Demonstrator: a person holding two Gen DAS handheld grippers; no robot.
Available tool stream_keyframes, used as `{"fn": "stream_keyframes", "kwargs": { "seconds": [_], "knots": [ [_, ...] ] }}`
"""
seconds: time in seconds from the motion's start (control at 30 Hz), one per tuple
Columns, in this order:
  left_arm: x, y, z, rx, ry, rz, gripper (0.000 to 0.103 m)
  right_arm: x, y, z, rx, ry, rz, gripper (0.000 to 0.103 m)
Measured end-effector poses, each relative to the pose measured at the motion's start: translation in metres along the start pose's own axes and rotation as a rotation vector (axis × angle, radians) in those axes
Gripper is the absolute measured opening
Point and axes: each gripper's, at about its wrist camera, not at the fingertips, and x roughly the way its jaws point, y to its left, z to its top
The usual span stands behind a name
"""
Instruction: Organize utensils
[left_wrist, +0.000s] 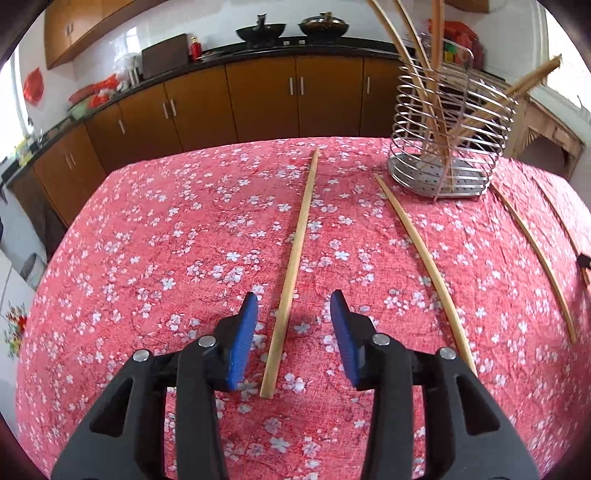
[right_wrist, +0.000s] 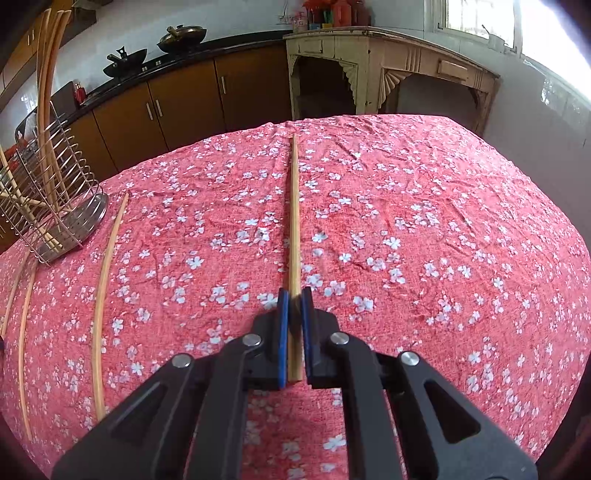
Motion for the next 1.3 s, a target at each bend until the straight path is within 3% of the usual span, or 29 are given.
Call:
{"fn": "stream_keyframes", "kwargs": {
  "seconds": [0.07, 0.2, 0.4, 0.47, 0.53, 0.8, 1.3],
  "knots": [
    [0.001, 0.0, 0.0, 0.001, 0.009, -0.005, 0.043, 0.0, -0.001, 0.0, 0.003, 0.0, 0.003, 0.008],
    [0.007, 0.004, 0.001, 0.003, 0.031, -0.019, 0.057, 0.0, -0.001, -0.001, 0.008, -0.001, 0.008, 0.008],
    [0.002, 0.006, -0.004, 0.087, 0.018, -0.008, 0.076, 0.0, 0.0, -0.001, -0.004, 0.0, 0.004, 0.008],
    [0.001, 0.007, -0.007, 0.106, 0.021, -0.004, 0.076, -0.001, 0.002, -0.002, -0.015, 0.0, -0.002, 0.008],
    [0.0, 0.01, -0.009, 0.106, 0.028, -0.021, 0.074, -0.004, 0.002, -0.005, -0.026, 0.0, -0.005, 0.008],
    [0.001, 0.02, -0.012, 0.06, 0.051, -0.091, 0.045, -0.01, -0.002, -0.012, -0.029, 0.001, -0.001, 0.008],
    [-0.007, 0.011, -0.018, 0.091, 0.041, -0.066, 0.025, -0.015, -0.002, -0.018, -0.031, 0.002, -0.006, 0.008]
  ]
}}
